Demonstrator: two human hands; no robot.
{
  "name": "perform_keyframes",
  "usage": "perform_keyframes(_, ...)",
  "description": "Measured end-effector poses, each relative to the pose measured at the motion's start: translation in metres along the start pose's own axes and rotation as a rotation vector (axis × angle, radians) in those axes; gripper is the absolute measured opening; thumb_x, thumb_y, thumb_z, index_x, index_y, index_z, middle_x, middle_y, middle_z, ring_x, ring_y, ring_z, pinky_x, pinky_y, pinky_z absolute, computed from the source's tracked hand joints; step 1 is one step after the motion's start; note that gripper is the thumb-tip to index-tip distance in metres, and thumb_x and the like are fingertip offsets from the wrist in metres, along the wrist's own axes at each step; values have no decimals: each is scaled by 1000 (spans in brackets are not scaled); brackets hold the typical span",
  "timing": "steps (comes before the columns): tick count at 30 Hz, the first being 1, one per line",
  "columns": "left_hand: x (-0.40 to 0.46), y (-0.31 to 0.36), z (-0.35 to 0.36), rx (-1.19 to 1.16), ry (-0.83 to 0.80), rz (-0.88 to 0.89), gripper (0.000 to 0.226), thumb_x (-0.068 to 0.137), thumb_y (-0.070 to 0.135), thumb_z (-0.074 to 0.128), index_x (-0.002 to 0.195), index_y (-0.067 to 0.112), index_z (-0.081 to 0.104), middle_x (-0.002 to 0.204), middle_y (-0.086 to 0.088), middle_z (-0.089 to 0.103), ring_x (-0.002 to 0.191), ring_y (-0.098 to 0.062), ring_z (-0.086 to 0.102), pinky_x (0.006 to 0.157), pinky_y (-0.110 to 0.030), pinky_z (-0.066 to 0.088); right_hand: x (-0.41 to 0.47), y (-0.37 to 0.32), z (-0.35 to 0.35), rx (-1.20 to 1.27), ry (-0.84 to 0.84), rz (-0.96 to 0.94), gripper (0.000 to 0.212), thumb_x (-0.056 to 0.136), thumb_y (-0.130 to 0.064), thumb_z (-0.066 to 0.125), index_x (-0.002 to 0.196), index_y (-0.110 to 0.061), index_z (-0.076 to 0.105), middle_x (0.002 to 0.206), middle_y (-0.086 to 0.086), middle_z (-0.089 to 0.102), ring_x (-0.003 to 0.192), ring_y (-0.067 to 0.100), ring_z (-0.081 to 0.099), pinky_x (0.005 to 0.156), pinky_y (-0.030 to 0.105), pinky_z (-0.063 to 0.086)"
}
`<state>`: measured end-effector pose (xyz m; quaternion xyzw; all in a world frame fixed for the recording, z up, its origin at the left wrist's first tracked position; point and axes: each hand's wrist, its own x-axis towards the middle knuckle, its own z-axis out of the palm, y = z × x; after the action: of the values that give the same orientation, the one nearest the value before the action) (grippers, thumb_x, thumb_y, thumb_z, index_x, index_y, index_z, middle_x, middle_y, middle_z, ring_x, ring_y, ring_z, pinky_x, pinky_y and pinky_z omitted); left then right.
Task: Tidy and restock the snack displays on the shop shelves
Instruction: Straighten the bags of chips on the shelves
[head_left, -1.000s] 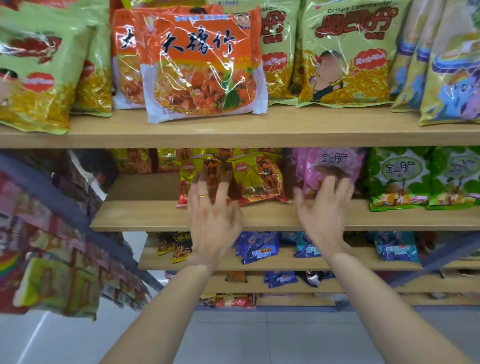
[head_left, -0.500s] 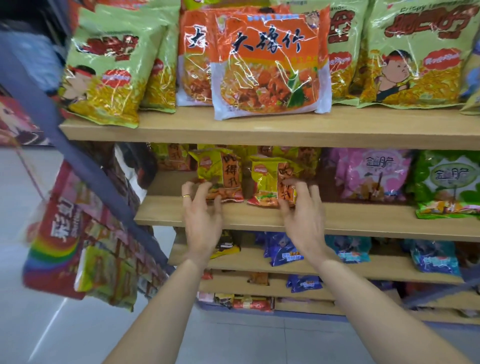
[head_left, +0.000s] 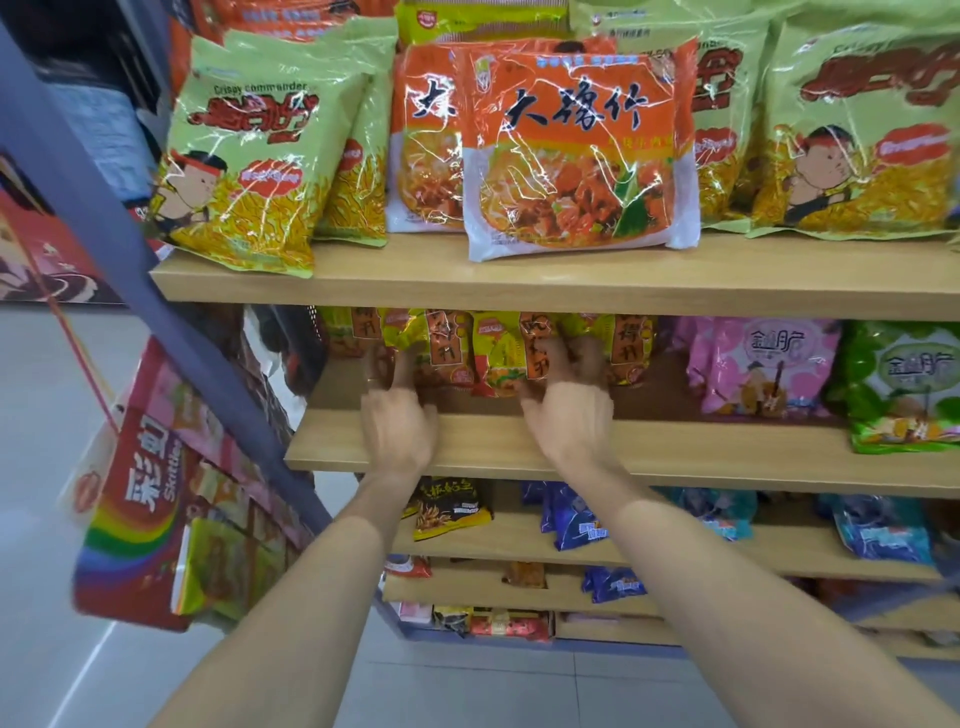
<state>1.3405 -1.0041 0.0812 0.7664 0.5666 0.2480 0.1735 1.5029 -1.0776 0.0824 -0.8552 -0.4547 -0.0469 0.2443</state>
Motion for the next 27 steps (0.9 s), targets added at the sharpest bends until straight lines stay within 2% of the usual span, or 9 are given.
perform_keyframes(2, -4, -7, 8, 67, 79, 19, 42, 93, 11, 65, 134, 4, 61, 141, -34, 48, 131, -48, 43, 109, -52, 39, -10, -1, 1, -101, 3, -22, 40, 93, -49, 64, 123, -25, 57, 135, 15, 50, 83, 27, 68, 69, 37, 61)
perform_keyframes(5, -5, -16, 19, 122, 140, 109, 53, 93, 16, 63, 145, 17, 51, 144, -33, 43, 135, -49, 36, 112, -53, 33, -19, -6, 2, -149, -2, -102, 43, 92, -43, 68, 130, -25, 58, 135, 17, 48, 74, 29, 70, 70, 39, 62)
perform_keyframes(8, -3, -19, 28, 136, 63, 157, 54, 99, 22, 58, 151, 21, 45, 131, -28, 56, 128, -44, 44, 105, -50, 39, -18, -7, 4, -121, -49, -100, 40, 96, -36, 65, 133, -25, 54, 140, 14, 46, 83, 31, 72, 74, 40, 62)
perform_keyframes(12, 0, -18, 30, 117, 12, 164, 51, 102, 25, 53, 152, 21, 44, 138, -24, 54, 131, -41, 43, 105, -46, 40, -9, -10, 5, -110, -115, -73, 42, 99, -33, 59, 138, -25, 47, 149, 15, 36, 98, 36, 70, 79, 40, 60)
perform_keyframes(14, -2, -19, 30, 96, 44, 183, 54, 102, 24, 53, 155, 26, 40, 144, -24, 47, 130, -40, 42, 106, -46, 39, -11, -12, 3, -107, -95, -67, 37, 99, -34, 60, 133, -23, 53, 141, 14, 47, 93, 34, 70, 76, 39, 59)
perform_keyframes(17, -8, -23, 33, 60, 108, 210, 56, 101, 21, 55, 155, 27, 40, 140, -24, 48, 123, -38, 42, 106, -45, 37, -20, -13, 4, -85, -30, -94, 28, 96, -33, 64, 119, -17, 66, 120, 12, 64, 84, 31, 70, 70, 38, 59)
perform_keyframes(21, -9, -24, 37, 85, 57, 204, 52, 104, 28, 50, 155, 26, 39, 145, -24, 46, 121, -38, 45, 103, -47, 43, -28, -7, 16, -31, -60, -158, 42, 95, -32, 67, 134, -19, 60, 140, 12, 52, 97, 31, 68, 84, 40, 59)
perform_keyframes(23, -9, -24, 36, 74, 39, 196, 52, 105, 29, 50, 155, 26, 39, 151, -24, 42, 126, -39, 45, 107, -49, 43, -32, -2, 18, -5, -71, -171, 46, 96, -31, 64, 140, -20, 56, 145, 11, 48, 105, 30, 65, 91, 41, 57)
perform_keyframes(27, -15, -23, 33, 22, 70, 232, 49, 105, 27, 54, 153, 22, 46, 151, -21, 43, 128, -39, 47, 107, -49, 45, -41, 2, 14, 82, -38, -186, 47, 96, -31, 64, 140, -19, 55, 140, 7, 54, 114, 27, 59, 92, 39, 55)
